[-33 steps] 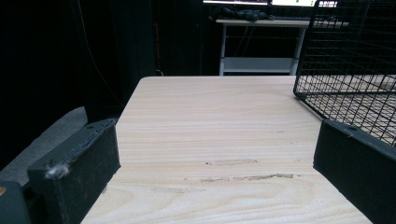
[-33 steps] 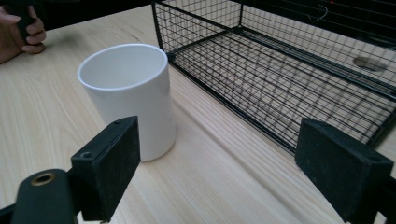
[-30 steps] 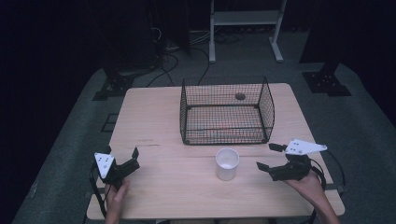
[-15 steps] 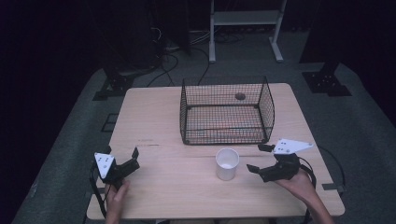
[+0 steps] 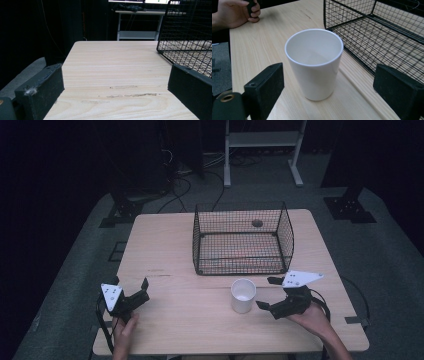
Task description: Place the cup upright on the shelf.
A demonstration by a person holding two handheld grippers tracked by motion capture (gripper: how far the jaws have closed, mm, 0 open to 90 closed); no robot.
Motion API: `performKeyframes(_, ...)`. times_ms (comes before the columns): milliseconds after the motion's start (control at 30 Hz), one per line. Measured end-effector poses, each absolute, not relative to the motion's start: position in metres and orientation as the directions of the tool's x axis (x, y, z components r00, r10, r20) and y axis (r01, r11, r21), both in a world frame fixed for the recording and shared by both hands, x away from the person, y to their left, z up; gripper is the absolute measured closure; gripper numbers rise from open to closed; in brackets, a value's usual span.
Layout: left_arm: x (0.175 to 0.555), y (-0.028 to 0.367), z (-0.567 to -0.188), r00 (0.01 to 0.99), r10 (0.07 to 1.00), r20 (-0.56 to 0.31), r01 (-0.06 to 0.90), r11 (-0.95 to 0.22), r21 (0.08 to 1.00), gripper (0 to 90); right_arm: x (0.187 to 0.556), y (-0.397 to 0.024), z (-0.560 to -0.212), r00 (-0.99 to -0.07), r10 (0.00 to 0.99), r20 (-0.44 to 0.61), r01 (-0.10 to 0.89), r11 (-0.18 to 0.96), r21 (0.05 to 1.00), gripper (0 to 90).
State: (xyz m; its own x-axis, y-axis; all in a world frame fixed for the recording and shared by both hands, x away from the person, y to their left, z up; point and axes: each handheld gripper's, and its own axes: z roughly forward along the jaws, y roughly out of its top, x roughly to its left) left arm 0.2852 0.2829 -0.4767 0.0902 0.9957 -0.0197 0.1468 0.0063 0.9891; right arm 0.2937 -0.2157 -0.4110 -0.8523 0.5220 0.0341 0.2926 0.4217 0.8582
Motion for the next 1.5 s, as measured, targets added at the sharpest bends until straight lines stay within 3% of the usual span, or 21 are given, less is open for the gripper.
performKeyframes(300,0.285,0.283,-0.477,0.09,0.996,-0.02,0.147,0.007,0.989,0.0,0.297,-0.198,-0.416,-0.868,0.495,0.035,0.289,0.447,0.847,8.0)
performKeyframes(433,0.285,0.283,-0.477,0.09,0.996,-0.022,0.146,0.009,0.989,0.0,0.298,-0.189,-0.42,-0.873,0.487,0.039,0.293,0.458,0.84,3.4)
performKeyframes(1133,0.285,0.283,-0.477,0.089,0.996,-0.023,0.147,0.009,0.989,0.0,0.312,-0.163,-0.432,-0.886,0.462,0.045,0.294,0.484,0.824,3.7)
performKeyframes(1233,0.285,0.283,-0.477,0.089,0.996,-0.023,0.147,0.009,0.989,0.0,0.313,-0.16,-0.433,-0.885,0.464,0.044,0.296,0.488,0.821,6.9)
performKeyframes(1300,0.285,0.283,-0.477,0.089,0.996,-0.023,0.147,0.01,0.989,0.0,0.316,-0.159,-0.433,-0.881,0.472,0.038,0.298,0.489,0.819,18.2)
performKeyframes(1500,0.285,0.283,-0.477,0.089,0.996,-0.023,0.147,0.01,0.989,0.0,0.319,-0.158,-0.43,-0.882,0.469,0.055,0.307,0.483,0.82,18.7)
